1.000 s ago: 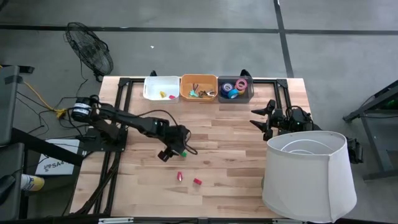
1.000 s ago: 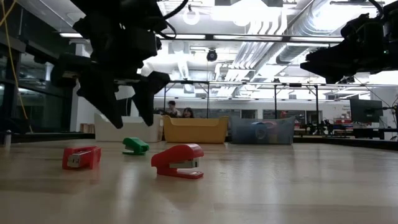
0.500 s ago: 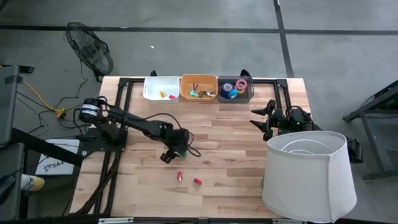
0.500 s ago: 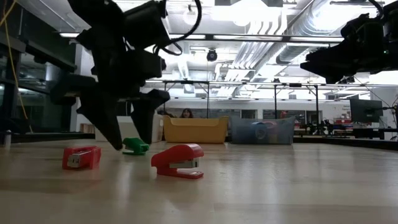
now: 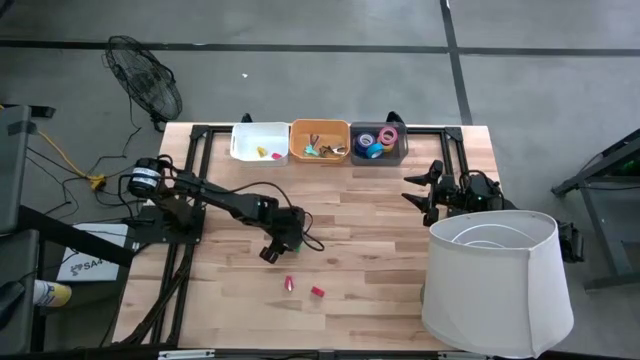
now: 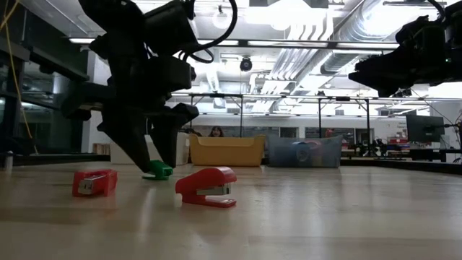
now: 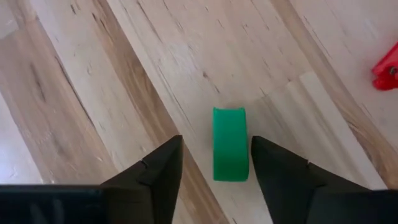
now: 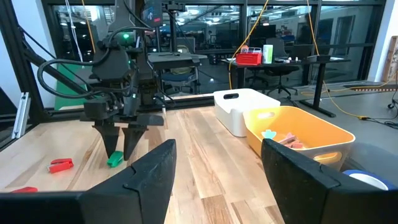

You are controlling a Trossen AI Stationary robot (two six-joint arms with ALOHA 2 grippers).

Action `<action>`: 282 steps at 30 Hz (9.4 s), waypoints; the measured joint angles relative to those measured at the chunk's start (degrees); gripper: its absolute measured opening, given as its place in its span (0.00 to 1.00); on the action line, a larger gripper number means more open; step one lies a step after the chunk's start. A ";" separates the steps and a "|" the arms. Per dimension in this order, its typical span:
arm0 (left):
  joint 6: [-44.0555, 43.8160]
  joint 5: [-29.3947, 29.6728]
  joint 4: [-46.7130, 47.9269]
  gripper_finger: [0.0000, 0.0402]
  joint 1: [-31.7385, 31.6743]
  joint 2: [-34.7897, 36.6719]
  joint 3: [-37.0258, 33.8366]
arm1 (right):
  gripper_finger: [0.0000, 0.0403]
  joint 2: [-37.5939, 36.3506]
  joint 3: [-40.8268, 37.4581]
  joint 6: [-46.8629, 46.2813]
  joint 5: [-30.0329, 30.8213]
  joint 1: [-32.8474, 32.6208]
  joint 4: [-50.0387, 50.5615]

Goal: Pick and place Stapler, Stapler remover, tape
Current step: Put the green stapler into the white bin, then put the left red stapler into the white bin

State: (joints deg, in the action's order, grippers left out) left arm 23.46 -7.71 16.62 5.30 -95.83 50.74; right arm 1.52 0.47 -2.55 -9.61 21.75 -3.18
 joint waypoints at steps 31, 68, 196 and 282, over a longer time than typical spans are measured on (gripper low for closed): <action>-0.42 -0.73 0.95 0.33 0.00 0.04 0.00 | 0.56 0.00 -0.01 -0.01 0.00 -0.02 -0.01; -1.34 -1.64 0.36 0.18 -0.02 -0.98 -0.03 | 0.56 0.02 0.00 0.00 0.00 -0.02 0.00; 2.92 5.51 25.42 0.53 -22.37 26.32 -0.01 | 0.56 0.02 -0.02 -0.01 0.01 -0.01 0.00; 19.24 5.95 2.47 0.53 19.15 0.08 0.00 | 0.56 0.02 -0.02 -0.01 0.02 -0.01 0.02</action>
State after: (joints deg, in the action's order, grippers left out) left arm 42.71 -1.76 19.09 24.45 -95.76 50.74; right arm 1.54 0.45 -2.55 -9.58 21.74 -3.16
